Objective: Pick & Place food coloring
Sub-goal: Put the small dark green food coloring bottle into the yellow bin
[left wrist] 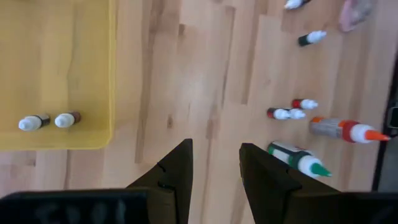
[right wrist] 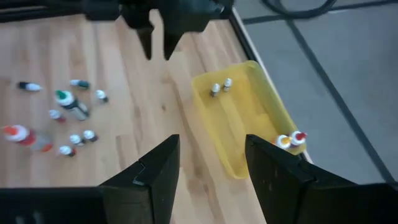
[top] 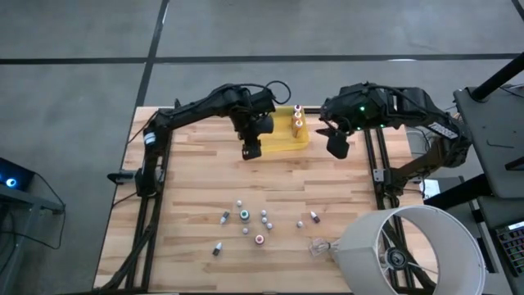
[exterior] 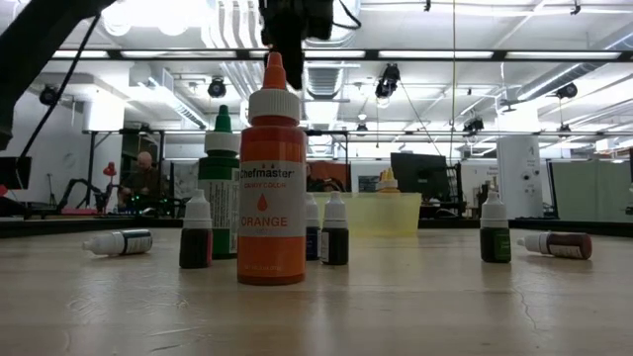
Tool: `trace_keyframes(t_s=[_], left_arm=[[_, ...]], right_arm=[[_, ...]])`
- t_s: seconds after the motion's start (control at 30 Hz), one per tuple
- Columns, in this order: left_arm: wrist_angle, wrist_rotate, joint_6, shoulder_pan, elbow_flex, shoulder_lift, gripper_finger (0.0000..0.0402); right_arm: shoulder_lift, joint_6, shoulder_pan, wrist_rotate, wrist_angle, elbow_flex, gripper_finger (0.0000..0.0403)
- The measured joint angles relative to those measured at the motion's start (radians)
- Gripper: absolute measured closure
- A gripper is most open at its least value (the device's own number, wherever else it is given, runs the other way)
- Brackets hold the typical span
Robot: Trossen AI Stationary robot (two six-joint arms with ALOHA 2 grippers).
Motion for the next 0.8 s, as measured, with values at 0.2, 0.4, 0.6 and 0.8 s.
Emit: trace_keyframes(t_s=[0.2,0.4,0.6,0.8], left_arm=[[0.027,0.001,-0.046,-0.029,-0.02,-0.088,0.0298],[0.055,-0.034,-0.09,-0.063,-0.142,-0.21,0.0298],[0.262,-0.046,-0.164,-0.075,-0.411,-0.405,0.0298],[0.385,-0.041,-0.246,-0.087,-0.648,-0.583,0.0298]], right_arm=[[-0.021,-0.013,0.0,-0.066,0.001,0.0,0.0229],[-0.058,0.001,-0.001,-0.067,0.0,0.0,0.0229],[-0.101,0.041,-0.001,-0.067,0.003,0.0,0.0229],[-0.129,0.087,-0.001,-0.105,0.003,0.0,0.0229]])
